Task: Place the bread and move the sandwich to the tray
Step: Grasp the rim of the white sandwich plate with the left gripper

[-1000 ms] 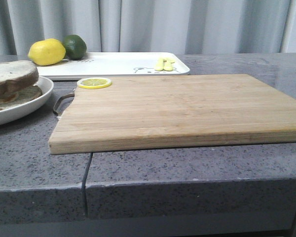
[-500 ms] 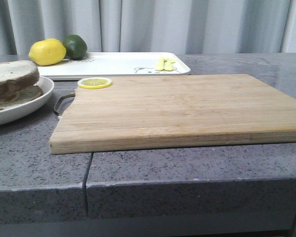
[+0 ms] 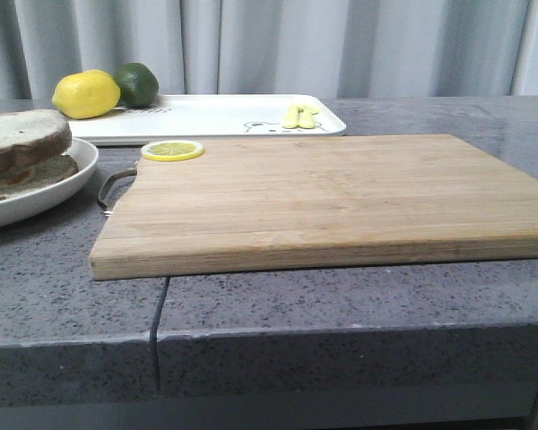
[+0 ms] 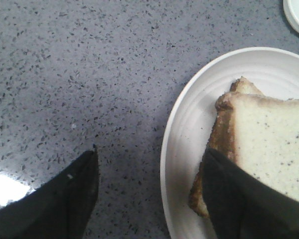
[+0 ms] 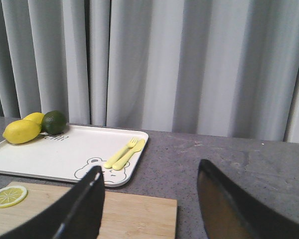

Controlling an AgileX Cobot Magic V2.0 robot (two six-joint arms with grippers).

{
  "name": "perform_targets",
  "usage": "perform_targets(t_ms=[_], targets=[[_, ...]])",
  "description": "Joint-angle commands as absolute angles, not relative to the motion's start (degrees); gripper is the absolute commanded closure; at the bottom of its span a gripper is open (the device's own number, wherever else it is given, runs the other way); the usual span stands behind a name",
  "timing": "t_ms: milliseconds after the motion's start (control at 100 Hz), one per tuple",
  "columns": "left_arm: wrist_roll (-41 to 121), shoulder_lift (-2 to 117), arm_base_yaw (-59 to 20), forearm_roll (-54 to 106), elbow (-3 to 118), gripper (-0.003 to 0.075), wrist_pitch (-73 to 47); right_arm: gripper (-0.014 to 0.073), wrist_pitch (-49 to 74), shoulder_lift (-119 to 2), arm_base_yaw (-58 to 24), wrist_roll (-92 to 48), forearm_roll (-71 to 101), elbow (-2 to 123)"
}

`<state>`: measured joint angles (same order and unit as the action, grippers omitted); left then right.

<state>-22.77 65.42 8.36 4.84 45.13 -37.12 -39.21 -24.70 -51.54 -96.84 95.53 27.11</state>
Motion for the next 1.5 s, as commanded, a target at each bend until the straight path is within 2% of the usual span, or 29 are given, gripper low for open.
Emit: perform_targets(t_ms=[0,450,920,1040,1260,1490], targets=[[-23.25,66.28,8.52,5.10,46.51,0.0298,-33.16,0.0168,-38.47,-24.83,-51.31,-97.32,92.82,28.54],[-23.25,74.73,8.52,6.65,46.51,0.0299,-30.77,0.0168,-38.47,-24.83,-51.31,-97.32,92.82,28.54],[-23.15,76.50,8.52,7.94,46.51,0.0304,-30.46,0.0168,-38.47,-24.83,-51.31,-97.32,92.82,28.54],[-23.15,76.50,8.52,7.94,46.51,0.0363,-30.71,0.0168,-38.47,-24.83,-51.31,-97.32,92.82,28.54],[-23.05,76.50,8.52,7.94,46.51,0.0542,-30.97,0.0168,-38.47,-24.83,-51.31,-97.32,92.82,28.54],[-23.05,76.50,8.52,8.56,46.51,0.0651,-30.97,0.0168,-38.42,-24.83,-51.31,-97.32,92.82,28.54]])
